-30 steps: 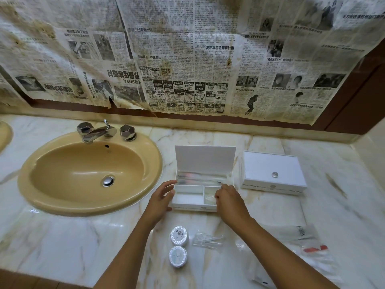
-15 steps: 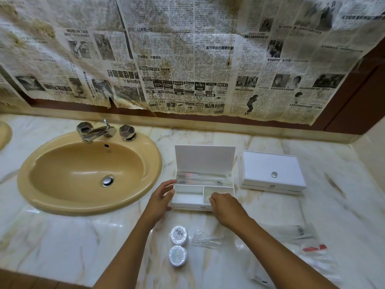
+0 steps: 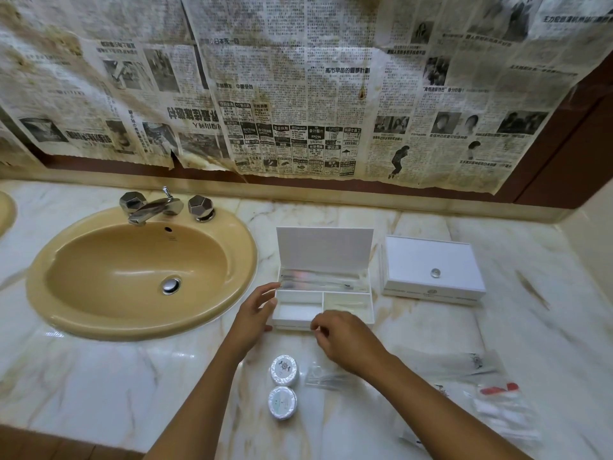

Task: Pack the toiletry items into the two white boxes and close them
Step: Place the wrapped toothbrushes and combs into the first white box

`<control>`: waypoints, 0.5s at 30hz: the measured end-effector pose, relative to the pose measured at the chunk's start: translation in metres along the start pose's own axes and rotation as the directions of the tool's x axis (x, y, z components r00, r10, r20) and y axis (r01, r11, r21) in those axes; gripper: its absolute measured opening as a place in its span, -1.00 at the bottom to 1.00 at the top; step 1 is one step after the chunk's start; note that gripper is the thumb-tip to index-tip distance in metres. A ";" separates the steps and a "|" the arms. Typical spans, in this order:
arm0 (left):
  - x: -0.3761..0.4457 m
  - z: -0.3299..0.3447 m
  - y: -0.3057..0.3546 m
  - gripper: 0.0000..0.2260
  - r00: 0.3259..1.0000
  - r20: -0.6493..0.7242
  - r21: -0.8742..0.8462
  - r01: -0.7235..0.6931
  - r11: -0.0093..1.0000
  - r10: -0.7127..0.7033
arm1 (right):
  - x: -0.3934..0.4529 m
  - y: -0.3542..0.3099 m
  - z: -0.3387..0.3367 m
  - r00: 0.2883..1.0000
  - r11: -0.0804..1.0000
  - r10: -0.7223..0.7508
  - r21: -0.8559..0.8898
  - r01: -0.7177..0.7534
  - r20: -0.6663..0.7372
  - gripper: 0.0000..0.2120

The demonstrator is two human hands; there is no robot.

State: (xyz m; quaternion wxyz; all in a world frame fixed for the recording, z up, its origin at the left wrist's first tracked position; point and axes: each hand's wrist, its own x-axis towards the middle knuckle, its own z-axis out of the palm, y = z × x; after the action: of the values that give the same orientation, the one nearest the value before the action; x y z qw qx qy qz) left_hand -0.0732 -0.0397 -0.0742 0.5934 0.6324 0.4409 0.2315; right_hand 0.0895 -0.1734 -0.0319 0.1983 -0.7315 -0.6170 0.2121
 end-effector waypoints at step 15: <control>-0.002 0.001 0.002 -0.77 1.000 -0.005 -0.001 0.008 1.000 -0.008 | -0.013 0.016 0.026 0.930 0.974 0.135 -0.219 -0.062 0.341 -0.73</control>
State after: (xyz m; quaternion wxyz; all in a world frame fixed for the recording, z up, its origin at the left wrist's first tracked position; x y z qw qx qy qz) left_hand -0.0728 -0.0411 -0.0720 0.5934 0.6300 0.4447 0.2308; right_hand 0.0864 -0.1882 -0.0615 -0.0031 -0.7279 -0.6234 0.2855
